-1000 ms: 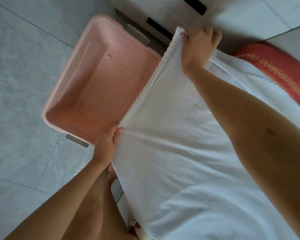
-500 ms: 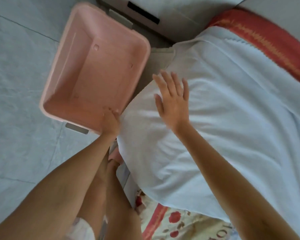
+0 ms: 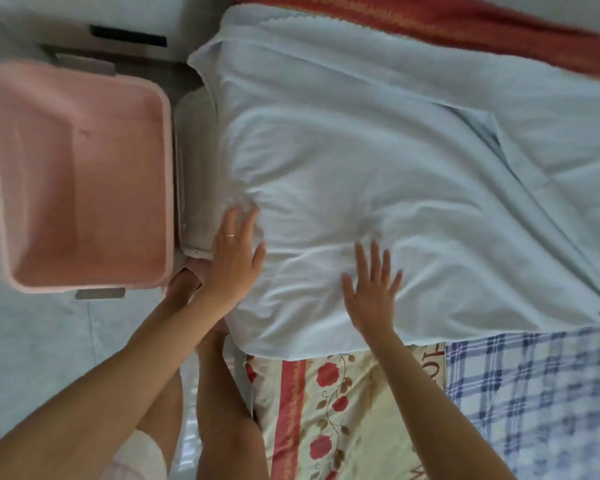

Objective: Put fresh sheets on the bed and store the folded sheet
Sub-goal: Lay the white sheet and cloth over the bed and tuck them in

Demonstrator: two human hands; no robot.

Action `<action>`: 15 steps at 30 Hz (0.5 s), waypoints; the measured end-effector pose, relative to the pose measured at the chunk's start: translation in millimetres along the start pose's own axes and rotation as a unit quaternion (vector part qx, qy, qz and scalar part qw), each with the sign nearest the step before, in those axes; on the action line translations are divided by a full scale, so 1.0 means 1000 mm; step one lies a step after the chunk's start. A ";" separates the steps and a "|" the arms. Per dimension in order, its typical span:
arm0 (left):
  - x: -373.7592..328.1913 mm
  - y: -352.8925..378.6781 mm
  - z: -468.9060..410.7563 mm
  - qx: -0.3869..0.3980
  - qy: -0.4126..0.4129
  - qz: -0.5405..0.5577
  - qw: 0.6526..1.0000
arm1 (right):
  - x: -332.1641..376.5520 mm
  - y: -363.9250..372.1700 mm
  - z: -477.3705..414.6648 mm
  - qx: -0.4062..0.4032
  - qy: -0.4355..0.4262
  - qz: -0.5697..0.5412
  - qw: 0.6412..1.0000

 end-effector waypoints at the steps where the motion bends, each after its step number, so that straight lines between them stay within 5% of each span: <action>1: -0.012 0.002 -0.007 0.003 0.021 -0.031 0.999 | 0.008 -0.005 -0.011 0.001 -0.048 0.039 0.998; 2: -0.025 0.003 -0.019 0.018 0.031 -0.068 0.997 | 0.004 -0.012 -0.024 0.001 -0.054 0.052 0.997; 6: -0.052 -0.008 -0.071 0.055 0.014 -0.177 0.983 | -0.066 -0.057 -0.071 -0.030 0.146 -0.101 0.984; 10: -0.092 -0.053 -0.141 0.001 0.026 -0.206 0.978 | -0.072 -0.158 -0.108 -0.188 0.114 -0.150 0.964; 15: -0.131 -0.125 -0.206 -0.153 0.054 -0.217 0.963 | -0.106 -0.213 -0.169 -0.195 0.136 -0.200 0.950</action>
Point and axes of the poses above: each hand's wrist, its own z-axis away from the middle knuckle, its own y-axis out of the palm, x = y × z, the point moved 10 cm from there along -z, towards the middle knuckle, and after that the axes turned 11 degrees about x, right-handed, at the moved point
